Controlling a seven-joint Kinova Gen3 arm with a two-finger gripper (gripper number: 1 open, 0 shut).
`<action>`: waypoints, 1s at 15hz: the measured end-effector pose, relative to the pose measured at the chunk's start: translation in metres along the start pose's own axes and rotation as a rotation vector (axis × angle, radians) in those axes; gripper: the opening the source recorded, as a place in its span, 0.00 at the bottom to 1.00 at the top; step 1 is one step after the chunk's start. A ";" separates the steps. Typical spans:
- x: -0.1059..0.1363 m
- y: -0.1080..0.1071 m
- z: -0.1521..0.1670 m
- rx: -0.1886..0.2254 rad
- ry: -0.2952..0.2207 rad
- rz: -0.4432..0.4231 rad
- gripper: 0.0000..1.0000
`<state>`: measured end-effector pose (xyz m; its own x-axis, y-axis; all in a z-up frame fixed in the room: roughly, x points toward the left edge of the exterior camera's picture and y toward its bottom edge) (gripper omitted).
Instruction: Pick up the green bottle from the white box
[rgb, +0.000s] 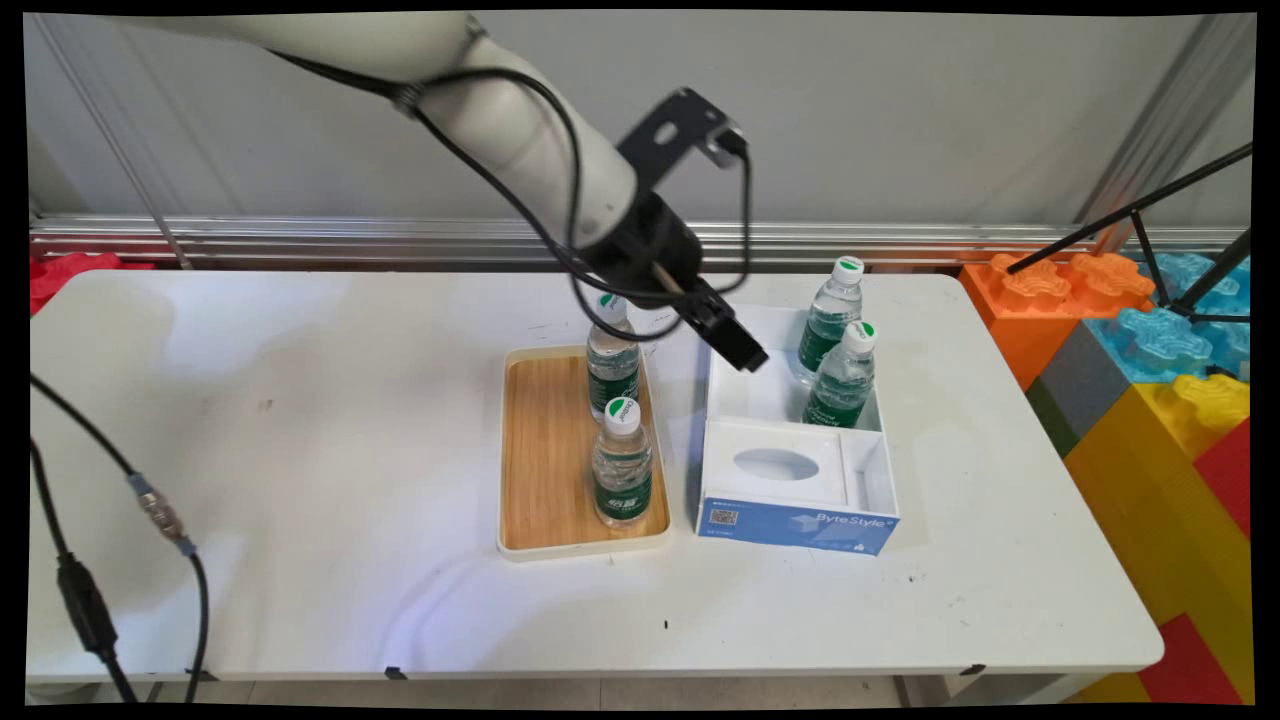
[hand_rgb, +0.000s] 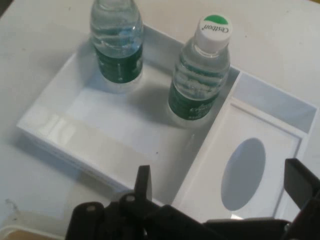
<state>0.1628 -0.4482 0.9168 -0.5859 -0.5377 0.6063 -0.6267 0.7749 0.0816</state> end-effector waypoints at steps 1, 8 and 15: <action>0.001 0.002 0.006 0.002 -0.003 -0.003 1.00; 0.010 0.009 0.064 0.011 0.001 -0.016 1.00; 0.019 0.008 0.115 0.000 0.022 0.010 1.00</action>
<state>0.0877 -0.4903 0.8378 -0.5803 -0.5226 0.6247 -0.6213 0.7799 0.0753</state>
